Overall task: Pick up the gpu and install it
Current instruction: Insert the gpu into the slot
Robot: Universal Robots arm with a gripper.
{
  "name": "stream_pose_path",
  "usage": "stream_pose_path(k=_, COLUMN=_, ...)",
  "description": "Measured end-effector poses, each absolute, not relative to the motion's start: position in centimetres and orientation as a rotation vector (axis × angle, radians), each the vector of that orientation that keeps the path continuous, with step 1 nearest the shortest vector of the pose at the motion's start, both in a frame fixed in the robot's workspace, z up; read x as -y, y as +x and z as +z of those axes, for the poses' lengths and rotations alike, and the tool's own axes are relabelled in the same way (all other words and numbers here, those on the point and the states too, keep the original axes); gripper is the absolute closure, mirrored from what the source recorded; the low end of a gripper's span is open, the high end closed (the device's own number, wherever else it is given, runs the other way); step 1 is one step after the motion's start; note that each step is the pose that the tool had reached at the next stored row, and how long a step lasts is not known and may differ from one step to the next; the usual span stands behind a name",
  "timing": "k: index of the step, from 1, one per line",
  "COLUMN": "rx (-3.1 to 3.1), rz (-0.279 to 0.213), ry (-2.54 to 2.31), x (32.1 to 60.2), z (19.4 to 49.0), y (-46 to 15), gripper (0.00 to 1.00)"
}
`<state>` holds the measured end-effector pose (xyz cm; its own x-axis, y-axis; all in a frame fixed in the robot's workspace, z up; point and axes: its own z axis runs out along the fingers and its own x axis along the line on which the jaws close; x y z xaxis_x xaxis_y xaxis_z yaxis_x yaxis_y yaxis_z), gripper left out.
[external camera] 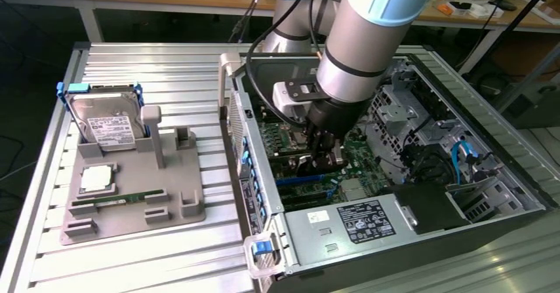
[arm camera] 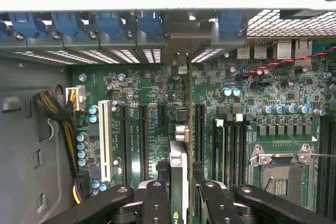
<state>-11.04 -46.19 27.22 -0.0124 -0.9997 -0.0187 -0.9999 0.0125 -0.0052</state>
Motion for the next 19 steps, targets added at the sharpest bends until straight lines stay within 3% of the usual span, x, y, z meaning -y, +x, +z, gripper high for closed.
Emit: stream_pose_path(k=19, rx=-2.228, rz=0.032, ry=-2.200, x=46.19, z=27.03, y=-10.98, gripper=0.73)
